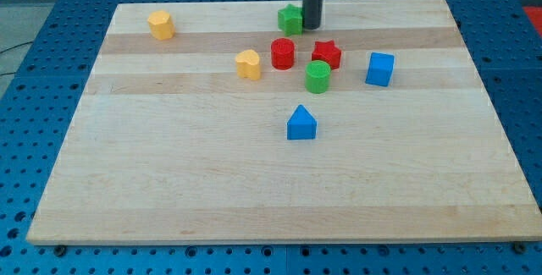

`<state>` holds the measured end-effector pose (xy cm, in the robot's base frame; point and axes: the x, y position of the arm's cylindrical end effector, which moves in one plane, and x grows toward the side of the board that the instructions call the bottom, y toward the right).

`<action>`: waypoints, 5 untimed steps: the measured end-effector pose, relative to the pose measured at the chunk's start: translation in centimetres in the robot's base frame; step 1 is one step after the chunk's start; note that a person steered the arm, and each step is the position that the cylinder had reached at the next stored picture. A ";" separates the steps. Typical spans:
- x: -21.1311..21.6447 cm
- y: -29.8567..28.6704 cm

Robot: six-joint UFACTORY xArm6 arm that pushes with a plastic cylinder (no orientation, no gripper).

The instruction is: Place the green circle above the blue cube

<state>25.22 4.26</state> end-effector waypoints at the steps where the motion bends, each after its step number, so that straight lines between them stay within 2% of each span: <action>1: 0.0 -1.8; 5: -0.8 -3.4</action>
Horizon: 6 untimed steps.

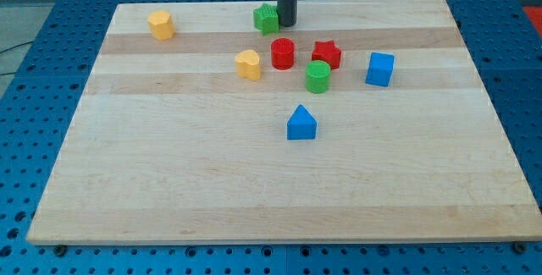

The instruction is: Place the green circle above the blue cube

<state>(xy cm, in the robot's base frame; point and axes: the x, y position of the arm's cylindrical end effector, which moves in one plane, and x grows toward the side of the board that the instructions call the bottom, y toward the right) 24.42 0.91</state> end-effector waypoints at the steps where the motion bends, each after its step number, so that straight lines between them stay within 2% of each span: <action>1: -0.1 1.7; 2: 0.2 1.8; 4: 5.2 -0.1; 6: 14.6 8.8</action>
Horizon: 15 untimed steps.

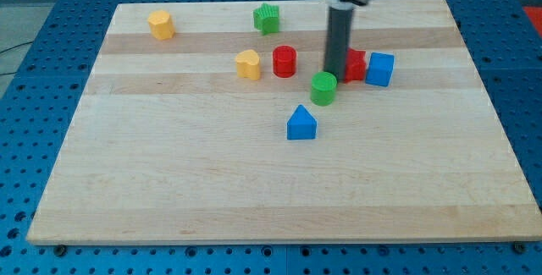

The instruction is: Place the green circle above the blue cube

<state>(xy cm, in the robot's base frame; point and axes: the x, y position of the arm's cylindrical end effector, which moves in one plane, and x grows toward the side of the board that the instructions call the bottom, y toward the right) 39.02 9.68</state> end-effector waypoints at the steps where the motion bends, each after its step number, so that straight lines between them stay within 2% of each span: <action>1: -0.2 0.5; 2: 2.9 2.2; 3: 3.3 1.3; 4: 2.6 -4.5; 5: 1.0 -6.0; 8: 2.2 -14.0; 9: 1.2 -16.0; 12: -1.0 -11.7; 14: -7.6 -9.3; 15: -6.1 -9.3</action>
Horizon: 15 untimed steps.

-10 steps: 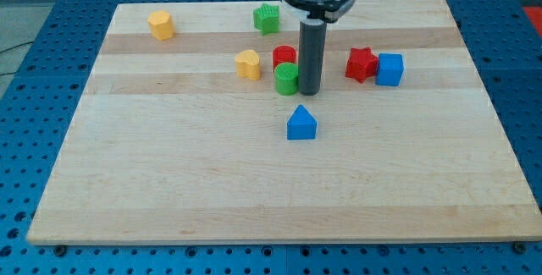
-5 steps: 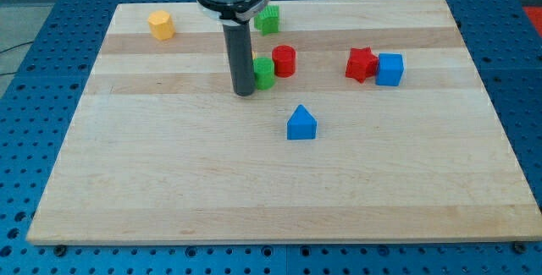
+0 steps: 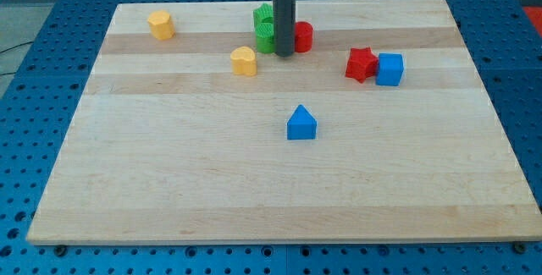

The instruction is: Place the green circle above the blue cube

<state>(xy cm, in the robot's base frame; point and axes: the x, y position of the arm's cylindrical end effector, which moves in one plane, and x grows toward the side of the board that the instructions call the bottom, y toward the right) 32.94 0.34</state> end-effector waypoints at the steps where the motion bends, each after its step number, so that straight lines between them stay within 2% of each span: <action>1: 0.4 -1.7; 3: -1.1 -6.8; 4: -3.2 -6.4; 7: -3.9 0.8; 9: -6.3 8.5; 11: -6.0 8.4; 13: 0.3 8.7; 14: 0.5 9.7; 15: -4.4 9.9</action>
